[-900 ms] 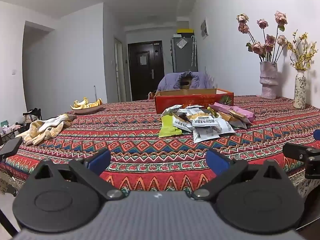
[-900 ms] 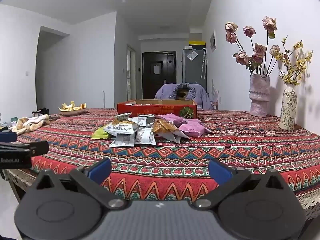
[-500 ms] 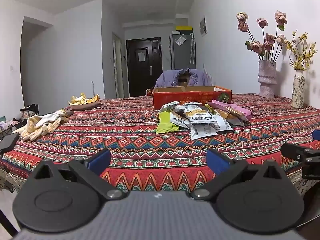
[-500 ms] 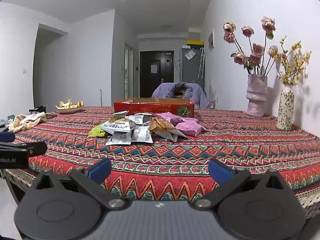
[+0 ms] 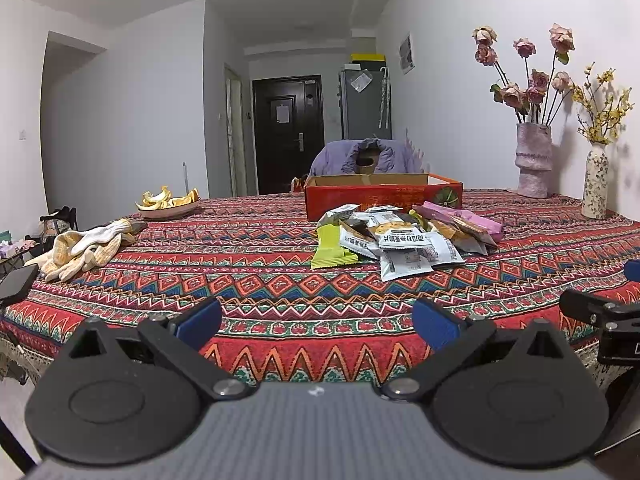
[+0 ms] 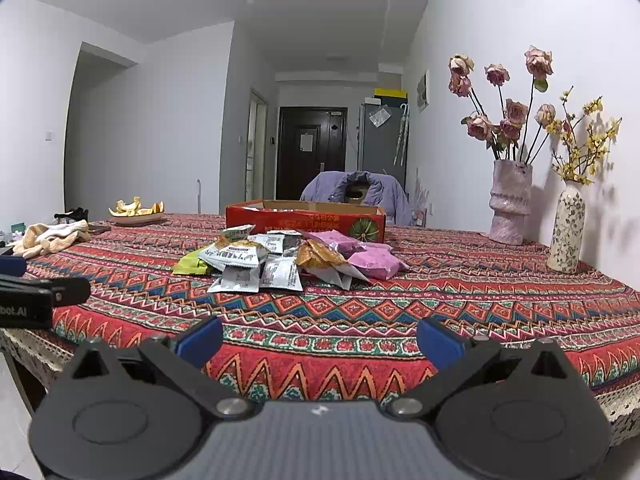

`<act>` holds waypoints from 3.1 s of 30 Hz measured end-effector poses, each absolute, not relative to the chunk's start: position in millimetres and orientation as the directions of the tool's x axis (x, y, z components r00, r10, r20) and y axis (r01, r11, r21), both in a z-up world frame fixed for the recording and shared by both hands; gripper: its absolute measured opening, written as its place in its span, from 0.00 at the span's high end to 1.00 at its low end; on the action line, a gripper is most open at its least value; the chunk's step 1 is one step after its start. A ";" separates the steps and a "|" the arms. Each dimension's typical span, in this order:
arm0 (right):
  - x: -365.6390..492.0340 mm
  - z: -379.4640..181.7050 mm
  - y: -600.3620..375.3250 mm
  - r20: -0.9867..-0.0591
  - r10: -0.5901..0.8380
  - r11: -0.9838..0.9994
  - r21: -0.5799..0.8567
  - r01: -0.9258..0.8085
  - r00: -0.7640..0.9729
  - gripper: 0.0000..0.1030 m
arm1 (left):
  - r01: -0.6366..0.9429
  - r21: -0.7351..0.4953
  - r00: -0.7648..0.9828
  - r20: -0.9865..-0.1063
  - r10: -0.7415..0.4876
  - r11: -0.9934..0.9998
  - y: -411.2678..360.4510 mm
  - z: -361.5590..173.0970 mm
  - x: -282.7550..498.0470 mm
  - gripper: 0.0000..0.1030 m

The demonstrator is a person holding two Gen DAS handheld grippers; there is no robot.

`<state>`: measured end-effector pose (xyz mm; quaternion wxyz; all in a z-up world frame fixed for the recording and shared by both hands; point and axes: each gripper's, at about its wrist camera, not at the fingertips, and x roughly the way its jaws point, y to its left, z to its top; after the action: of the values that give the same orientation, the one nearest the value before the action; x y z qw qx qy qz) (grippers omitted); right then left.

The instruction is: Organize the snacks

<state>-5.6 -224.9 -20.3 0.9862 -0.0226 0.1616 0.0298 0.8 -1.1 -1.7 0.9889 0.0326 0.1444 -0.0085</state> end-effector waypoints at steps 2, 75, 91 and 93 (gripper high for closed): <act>-5.4 -20.3 -225.7 -0.319 0.049 0.997 -0.035 -0.064 0.947 0.00 | 0.027 0.062 0.957 -0.288 -0.008 0.998 -1.2 -1.4 1.2 0.00; 65.3 -20.0 -248.7 -0.341 0.072 0.997 0.057 -0.056 0.937 0.00 | 0.017 0.073 0.930 -0.368 0.011 0.997 -2.2 9.3 76.2 0.00; 157.9 -9.2 -297.3 -0.486 0.208 0.939 0.341 -0.035 0.849 0.17 | 0.181 0.006 0.896 -0.413 -0.162 0.984 -65.6 21.1 189.6 0.07; 179.2 -9.6 -307.4 -0.507 0.246 0.915 0.402 -0.026 0.826 0.17 | 0.209 -0.008 0.873 -0.448 -0.191 0.978 -74.9 18.3 206.6 0.20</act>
<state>179.2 -307.4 -9.6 0.9360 0.1923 0.2857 0.0727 206.6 -74.9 18.3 0.9676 0.0202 0.2294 -0.1033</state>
